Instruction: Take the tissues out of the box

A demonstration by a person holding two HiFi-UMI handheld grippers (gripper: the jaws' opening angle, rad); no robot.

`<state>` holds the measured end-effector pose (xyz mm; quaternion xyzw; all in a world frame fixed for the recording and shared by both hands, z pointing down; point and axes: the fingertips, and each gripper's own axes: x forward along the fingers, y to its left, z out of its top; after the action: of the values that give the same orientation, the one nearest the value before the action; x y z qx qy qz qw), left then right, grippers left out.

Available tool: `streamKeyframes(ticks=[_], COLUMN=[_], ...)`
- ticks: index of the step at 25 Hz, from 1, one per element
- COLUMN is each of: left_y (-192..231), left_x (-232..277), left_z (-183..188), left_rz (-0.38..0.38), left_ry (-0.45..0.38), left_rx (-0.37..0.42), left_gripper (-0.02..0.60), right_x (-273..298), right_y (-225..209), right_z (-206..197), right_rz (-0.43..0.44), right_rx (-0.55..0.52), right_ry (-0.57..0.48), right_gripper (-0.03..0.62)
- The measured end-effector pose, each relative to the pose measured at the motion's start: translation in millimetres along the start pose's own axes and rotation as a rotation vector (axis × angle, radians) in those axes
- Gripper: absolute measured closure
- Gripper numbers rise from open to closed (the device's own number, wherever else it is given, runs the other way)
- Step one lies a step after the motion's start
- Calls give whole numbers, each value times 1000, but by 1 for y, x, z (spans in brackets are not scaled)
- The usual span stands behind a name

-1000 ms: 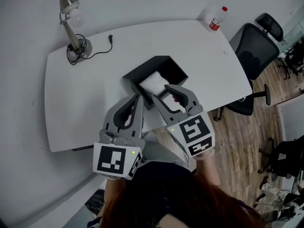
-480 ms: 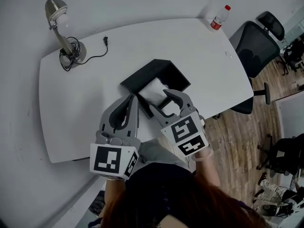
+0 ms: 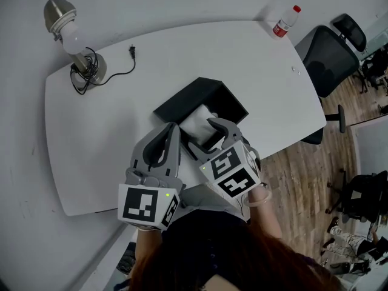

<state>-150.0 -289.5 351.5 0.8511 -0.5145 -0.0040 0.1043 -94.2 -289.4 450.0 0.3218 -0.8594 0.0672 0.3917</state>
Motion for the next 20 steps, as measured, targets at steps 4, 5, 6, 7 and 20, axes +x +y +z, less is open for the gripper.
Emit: streamKeyframes(ticks=[4,5,6,7,20], left_y=[9,10,11,13,24], left_x=[6,8,9,11,24], left_z=[-4,-5,-6,-6,-14], left_rz=[1,0,-1,-3,-26], left_ry=[8,10,12,14,36], left_rx=[-18,-22,-25,-28,-51], left_gripper=[560,560,560,560,560], right_x=[13,15,17,19,33], right_y=[0,-1,-1,-1,-8], right_z=[-6,-8,-10,-11,-26], right_rz=[25,25,24,23,-22], right_rx=[2,-1,-2,-2,-31], right_ry=[78,95,111,124,320], right_gripper=[318,315,313,311,312])
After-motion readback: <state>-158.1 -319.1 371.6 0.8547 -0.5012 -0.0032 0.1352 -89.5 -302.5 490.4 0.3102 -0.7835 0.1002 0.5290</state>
